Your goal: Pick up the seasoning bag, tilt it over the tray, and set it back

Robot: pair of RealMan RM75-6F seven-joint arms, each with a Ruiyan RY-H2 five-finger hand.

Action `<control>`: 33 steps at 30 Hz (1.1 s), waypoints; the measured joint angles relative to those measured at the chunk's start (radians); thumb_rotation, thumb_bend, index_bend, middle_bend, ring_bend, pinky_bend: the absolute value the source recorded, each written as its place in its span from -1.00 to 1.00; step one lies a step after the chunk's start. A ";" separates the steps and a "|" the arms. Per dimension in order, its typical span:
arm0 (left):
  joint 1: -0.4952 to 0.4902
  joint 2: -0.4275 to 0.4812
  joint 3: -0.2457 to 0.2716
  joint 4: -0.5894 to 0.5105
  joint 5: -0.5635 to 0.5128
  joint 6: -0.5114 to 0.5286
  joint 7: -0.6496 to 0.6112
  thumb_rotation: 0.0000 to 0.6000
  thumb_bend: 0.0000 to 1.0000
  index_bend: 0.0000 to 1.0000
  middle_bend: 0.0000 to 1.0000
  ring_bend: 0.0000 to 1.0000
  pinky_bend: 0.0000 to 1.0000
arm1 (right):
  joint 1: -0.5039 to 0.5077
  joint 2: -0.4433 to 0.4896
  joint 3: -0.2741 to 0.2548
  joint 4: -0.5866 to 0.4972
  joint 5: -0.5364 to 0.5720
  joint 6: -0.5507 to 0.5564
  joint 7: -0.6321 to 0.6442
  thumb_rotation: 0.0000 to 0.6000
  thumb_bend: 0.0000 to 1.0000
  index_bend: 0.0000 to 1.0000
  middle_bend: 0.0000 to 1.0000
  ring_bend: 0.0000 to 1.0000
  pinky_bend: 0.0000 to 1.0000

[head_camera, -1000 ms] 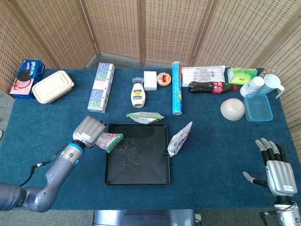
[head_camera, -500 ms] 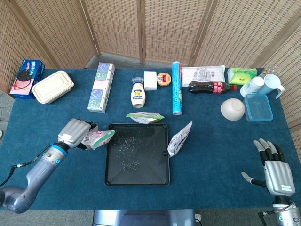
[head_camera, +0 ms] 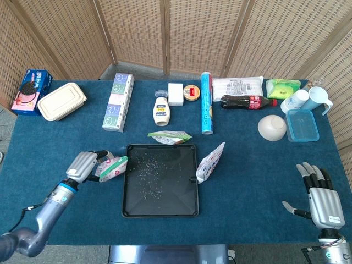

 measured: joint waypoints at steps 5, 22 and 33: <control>0.021 -0.043 -0.029 0.025 0.019 -0.004 0.010 1.00 0.24 1.00 0.20 -0.02 -0.18 | 0.000 0.003 0.001 -0.001 0.001 0.000 0.005 0.55 -1.00 -1.00 -0.98 -0.91 -0.97; 0.039 -0.001 -0.048 -0.015 -0.010 -0.113 0.068 1.00 -0.30 0.06 -0.82 -0.97 -0.90 | -0.002 0.008 -0.001 -0.007 -0.004 0.005 0.009 0.54 -1.00 -1.00 -0.98 -0.91 -0.97; 0.071 -0.010 -0.063 0.023 0.049 -0.053 0.031 1.00 -0.82 -0.79 -1.00 -1.00 -0.91 | -0.003 0.007 -0.004 -0.009 -0.007 0.005 0.002 0.56 -1.00 -1.00 -0.98 -0.91 -0.97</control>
